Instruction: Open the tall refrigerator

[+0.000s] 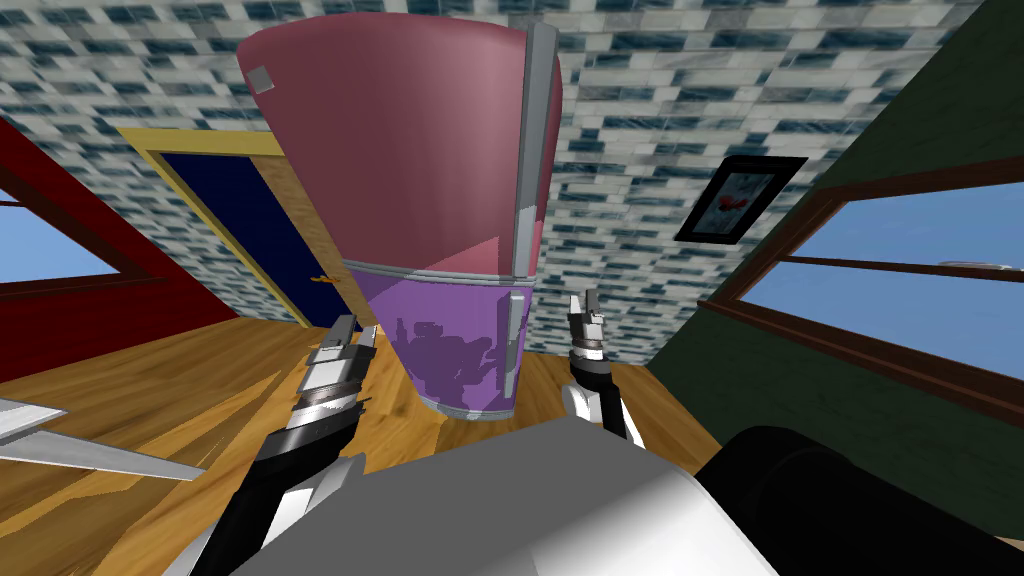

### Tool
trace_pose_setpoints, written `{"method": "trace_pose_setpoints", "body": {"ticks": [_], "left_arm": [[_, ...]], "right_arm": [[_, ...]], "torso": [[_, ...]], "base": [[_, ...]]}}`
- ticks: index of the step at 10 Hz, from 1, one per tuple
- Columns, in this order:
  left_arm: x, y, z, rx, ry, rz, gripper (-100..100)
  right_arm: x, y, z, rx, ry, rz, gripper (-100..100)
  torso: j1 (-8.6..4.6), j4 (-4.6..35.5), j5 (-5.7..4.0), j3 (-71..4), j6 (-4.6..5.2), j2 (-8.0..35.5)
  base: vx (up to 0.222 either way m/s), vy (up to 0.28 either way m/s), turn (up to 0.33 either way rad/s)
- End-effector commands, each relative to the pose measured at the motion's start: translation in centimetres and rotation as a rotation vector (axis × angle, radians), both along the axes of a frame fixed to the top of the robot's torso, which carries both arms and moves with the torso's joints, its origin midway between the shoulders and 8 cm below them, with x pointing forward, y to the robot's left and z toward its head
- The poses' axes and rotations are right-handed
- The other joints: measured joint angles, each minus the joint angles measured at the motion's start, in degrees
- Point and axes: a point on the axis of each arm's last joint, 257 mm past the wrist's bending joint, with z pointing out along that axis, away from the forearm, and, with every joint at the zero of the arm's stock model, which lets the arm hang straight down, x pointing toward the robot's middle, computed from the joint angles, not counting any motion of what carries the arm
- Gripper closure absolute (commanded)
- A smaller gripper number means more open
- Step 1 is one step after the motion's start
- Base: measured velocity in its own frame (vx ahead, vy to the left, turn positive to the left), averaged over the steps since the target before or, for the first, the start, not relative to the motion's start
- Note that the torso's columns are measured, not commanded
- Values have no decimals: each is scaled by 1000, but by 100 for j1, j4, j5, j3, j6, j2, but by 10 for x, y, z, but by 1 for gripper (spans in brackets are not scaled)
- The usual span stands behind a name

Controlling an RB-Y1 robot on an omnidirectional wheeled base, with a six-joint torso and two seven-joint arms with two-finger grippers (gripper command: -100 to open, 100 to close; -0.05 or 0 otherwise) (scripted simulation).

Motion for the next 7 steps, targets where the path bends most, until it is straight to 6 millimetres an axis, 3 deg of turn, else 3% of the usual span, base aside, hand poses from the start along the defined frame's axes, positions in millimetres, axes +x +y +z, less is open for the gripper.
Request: {"method": "trace_pose_setpoints", "body": {"ticks": [1,7], "left_arm": [[0,0,0,0,0,0,0],[0,0,0,0,0,0,0]], "right_arm": [[0,0,0,0,0,0,0],[0,0,0,0,0,0,0]], "torso": [[0,235,0,-467,0,232],[0,2691,0,-5381,0,2693]], "base": [[0,0,0],[0,0,0]]}}
